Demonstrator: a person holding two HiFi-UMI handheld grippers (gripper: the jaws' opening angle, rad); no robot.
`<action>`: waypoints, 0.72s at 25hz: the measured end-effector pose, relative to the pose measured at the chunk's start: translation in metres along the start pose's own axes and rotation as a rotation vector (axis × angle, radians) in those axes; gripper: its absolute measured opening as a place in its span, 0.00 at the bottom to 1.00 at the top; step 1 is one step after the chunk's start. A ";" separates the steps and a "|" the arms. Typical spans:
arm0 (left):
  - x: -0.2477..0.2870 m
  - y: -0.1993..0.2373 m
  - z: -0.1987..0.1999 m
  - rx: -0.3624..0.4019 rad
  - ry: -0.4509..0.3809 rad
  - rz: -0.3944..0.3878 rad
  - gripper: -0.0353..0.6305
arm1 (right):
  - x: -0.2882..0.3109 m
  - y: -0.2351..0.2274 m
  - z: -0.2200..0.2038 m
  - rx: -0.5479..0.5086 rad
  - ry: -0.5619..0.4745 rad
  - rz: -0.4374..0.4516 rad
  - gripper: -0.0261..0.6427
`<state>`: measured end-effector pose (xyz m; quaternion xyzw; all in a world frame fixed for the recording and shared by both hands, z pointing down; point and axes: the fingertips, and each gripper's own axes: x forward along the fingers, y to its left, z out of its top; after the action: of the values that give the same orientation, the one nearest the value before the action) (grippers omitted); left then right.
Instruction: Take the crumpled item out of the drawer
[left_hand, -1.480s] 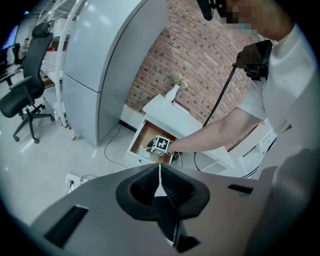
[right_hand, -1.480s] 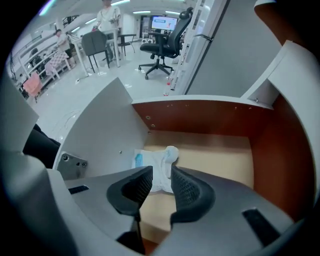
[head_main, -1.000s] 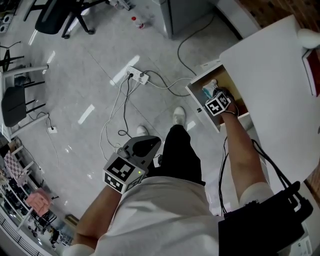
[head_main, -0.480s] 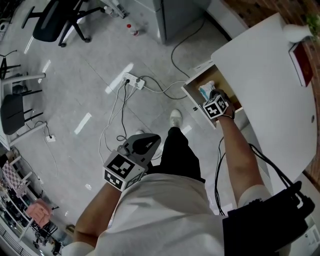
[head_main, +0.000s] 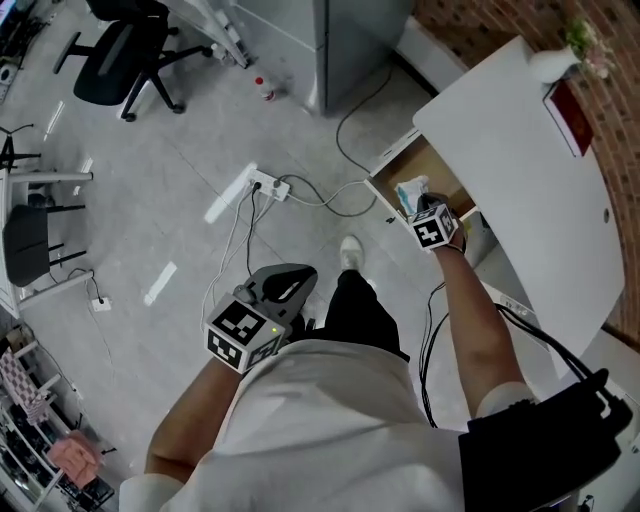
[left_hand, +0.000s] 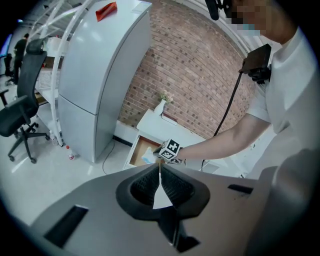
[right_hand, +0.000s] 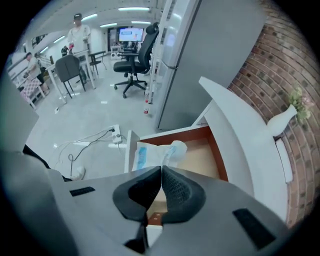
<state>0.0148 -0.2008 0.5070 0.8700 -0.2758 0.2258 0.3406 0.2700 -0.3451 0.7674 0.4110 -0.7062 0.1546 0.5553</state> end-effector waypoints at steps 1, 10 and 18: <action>-0.011 -0.002 -0.001 0.010 -0.009 -0.001 0.09 | -0.013 0.007 0.002 0.013 -0.008 0.002 0.08; -0.097 -0.034 -0.022 0.111 -0.074 -0.020 0.09 | -0.134 0.093 0.015 0.089 -0.094 0.051 0.08; -0.173 -0.057 -0.063 0.122 -0.122 -0.015 0.09 | -0.231 0.179 0.016 0.123 -0.163 0.097 0.08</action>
<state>-0.0914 -0.0640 0.4217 0.9033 -0.2752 0.1865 0.2710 0.1352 -0.1510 0.5944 0.4208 -0.7573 0.1904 0.4618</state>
